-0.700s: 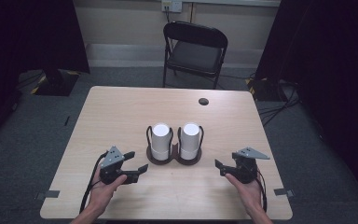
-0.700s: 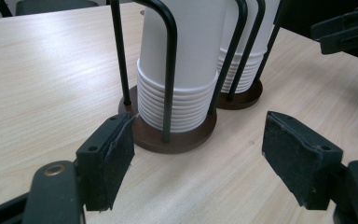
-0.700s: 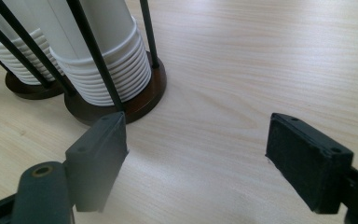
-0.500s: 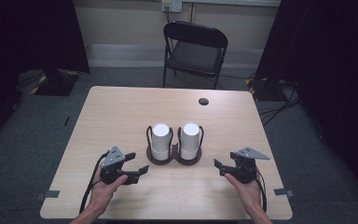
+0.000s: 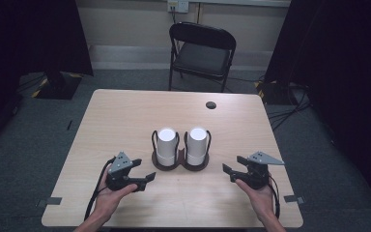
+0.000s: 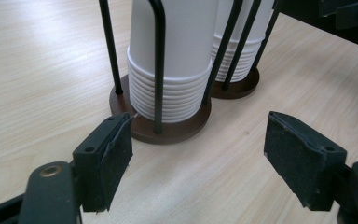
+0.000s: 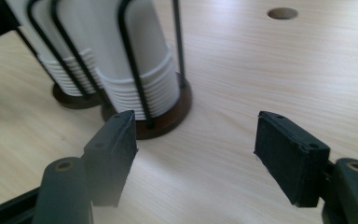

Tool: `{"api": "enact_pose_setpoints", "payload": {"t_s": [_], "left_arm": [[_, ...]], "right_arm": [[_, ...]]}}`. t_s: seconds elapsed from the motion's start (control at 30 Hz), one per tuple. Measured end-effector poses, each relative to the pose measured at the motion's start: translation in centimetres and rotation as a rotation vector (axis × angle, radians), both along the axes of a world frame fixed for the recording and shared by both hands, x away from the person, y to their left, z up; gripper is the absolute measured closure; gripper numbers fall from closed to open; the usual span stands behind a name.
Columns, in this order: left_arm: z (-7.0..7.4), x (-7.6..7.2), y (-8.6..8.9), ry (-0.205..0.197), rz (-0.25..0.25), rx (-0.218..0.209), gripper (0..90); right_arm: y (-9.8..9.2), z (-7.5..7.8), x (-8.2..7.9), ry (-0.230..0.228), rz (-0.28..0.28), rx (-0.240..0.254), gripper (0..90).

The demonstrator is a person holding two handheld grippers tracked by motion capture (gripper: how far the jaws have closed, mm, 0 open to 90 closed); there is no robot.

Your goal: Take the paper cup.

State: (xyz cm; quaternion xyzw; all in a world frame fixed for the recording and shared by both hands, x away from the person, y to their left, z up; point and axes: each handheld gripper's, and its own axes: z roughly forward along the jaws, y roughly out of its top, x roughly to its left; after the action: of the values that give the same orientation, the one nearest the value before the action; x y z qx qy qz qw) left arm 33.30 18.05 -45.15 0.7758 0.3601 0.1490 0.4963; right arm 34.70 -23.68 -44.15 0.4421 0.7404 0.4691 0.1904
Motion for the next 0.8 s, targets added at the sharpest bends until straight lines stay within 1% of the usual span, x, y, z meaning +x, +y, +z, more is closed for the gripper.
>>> {"api": "enact_pose_setpoints", "payload": {"t_s": [0.13,0.23,0.3,0.33,0.37,0.4,0.43,0.5,0.57,0.6,0.63,0.7,0.8], "left_arm": [[-0.2,-0.3,-0.1,0.011,-0.026,-0.005,22.1],[-0.2,-0.3,-0.1,0.014,-0.035,-0.006,21.7],[-0.1,-0.4,-0.1,0.007,-0.032,0.002,21.5],[-0.1,-0.4,-0.1,0.013,-0.033,-0.006,21.1],[0.0,-0.5,-0.1,0.016,-0.039,-0.007,20.5],[0.1,-0.7,-0.3,0.012,-0.040,-0.008,20.5],[0.1,-0.8,-0.5,0.009,-0.045,-0.004,20.2],[0.2,-0.8,-0.6,0.006,-0.058,0.000,19.8],[0.3,-0.9,-0.8,-0.001,-0.061,0.011,18.2],[0.2,-0.9,-0.8,0.001,-0.062,0.008,17.3],[0.2,-0.8,-0.8,0.004,-0.062,0.009,16.8],[0.1,-0.7,-0.7,0.019,-0.070,-0.001,17.1],[-0.1,-0.6,-0.6,0.018,-0.066,0.014,17.6]], "right_arm": [[1.0,0.6,-1.0,-0.033,0.045,0.002,27.7],[1.8,1.3,-1.3,-0.057,0.072,0.007,26.8],[2.2,1.6,-1.2,-0.057,0.088,0.014,25.9],[2.4,1.7,-1.2,-0.057,0.096,0.019,25.4],[3.0,1.9,-1.4,-0.056,0.118,0.019,24.5],[3.0,1.9,-1.4,-0.056,0.118,0.019,24.5],[3.5,2.2,-1.4,-0.058,0.141,0.016,24.1],[3.6,2.4,-1.4,-0.059,0.145,0.015,23.8],[3.9,2.8,-1.2,-0.074,0.152,0.011,23.1],[4.0,3.0,-1.1,-0.070,0.158,0.010,22.6],[4.0,3.3,-1.0,-0.074,0.160,0.008,22.4],[3.9,4.1,-0.7,-0.075,0.173,0.021,21.4],[3.7,5.2,-0.3,-0.094,0.173,0.027,21.3]]}}
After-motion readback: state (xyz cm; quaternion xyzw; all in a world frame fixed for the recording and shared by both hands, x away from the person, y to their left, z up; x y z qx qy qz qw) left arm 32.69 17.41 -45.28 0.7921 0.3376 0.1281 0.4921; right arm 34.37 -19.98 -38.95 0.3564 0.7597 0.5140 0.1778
